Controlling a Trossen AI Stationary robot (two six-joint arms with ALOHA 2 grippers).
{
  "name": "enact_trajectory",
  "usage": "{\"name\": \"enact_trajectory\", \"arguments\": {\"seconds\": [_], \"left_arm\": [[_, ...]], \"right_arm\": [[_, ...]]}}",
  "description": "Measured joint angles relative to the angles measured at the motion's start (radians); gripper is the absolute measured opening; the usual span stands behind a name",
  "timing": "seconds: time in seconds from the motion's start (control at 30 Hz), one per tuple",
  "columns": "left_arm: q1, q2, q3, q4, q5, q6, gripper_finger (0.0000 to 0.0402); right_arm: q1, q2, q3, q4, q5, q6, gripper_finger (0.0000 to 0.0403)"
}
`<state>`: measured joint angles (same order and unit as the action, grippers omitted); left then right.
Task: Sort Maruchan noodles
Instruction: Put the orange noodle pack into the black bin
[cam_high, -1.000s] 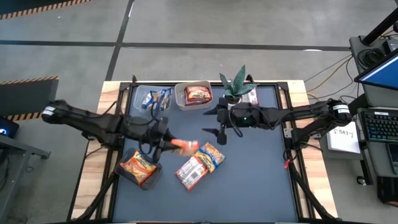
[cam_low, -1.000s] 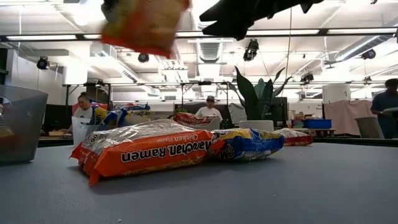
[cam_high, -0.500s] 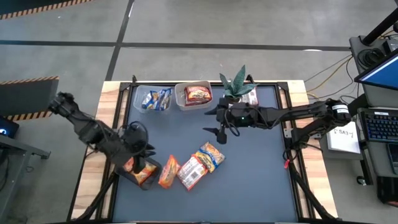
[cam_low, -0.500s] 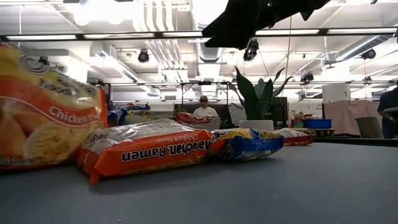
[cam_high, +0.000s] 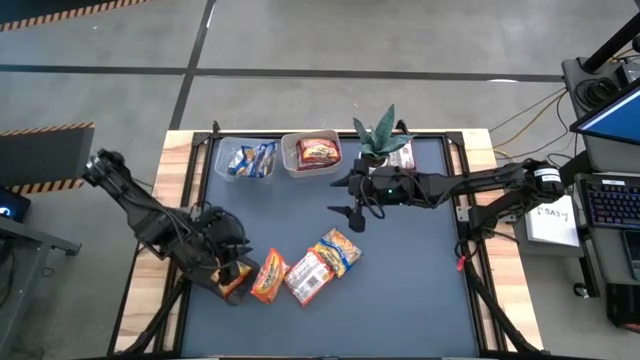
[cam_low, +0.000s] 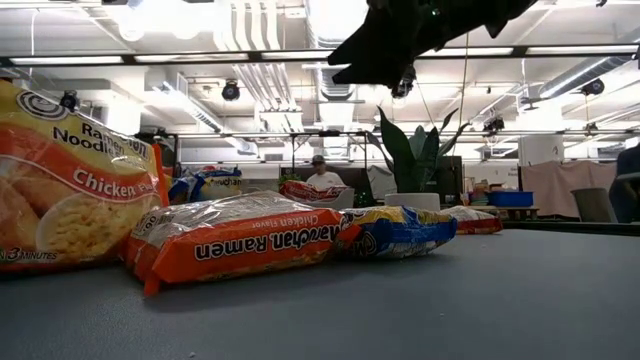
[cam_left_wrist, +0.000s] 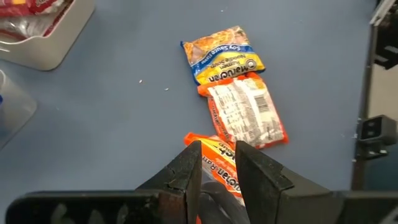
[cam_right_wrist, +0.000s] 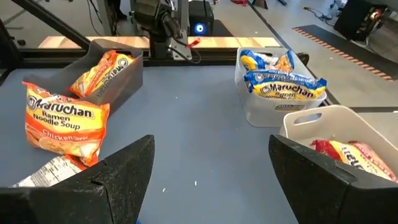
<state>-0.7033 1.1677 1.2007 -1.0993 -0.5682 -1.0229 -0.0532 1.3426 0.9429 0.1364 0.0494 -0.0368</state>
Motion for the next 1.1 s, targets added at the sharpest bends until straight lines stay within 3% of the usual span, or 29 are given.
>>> {"name": "enact_trajectory", "arguments": {"seconds": [0.23,0.67,0.87,1.1], "left_arm": [[0.031,0.077,-0.001,0.003,0.009,-0.008,0.0094],[0.163,0.228,-0.001,0.02,0.189,0.046,0.0221],[0.182,0.299,-0.002,0.108,0.242,0.147,0.0224],[0.258,0.294,-0.002,0.127,0.356,0.06,0.0211]], "right_arm": [[0.0,0.0,-0.01,-0.006,0.0,0.0,0.0301],[-0.025,-0.027,-0.01,-0.083,0.002,-0.099,0.0305],[-0.067,-0.056,-0.01,-0.115,0.002,-0.115,0.0299],[-0.077,-0.054,-0.01,-0.163,-0.005,-0.122,0.0297]]}}
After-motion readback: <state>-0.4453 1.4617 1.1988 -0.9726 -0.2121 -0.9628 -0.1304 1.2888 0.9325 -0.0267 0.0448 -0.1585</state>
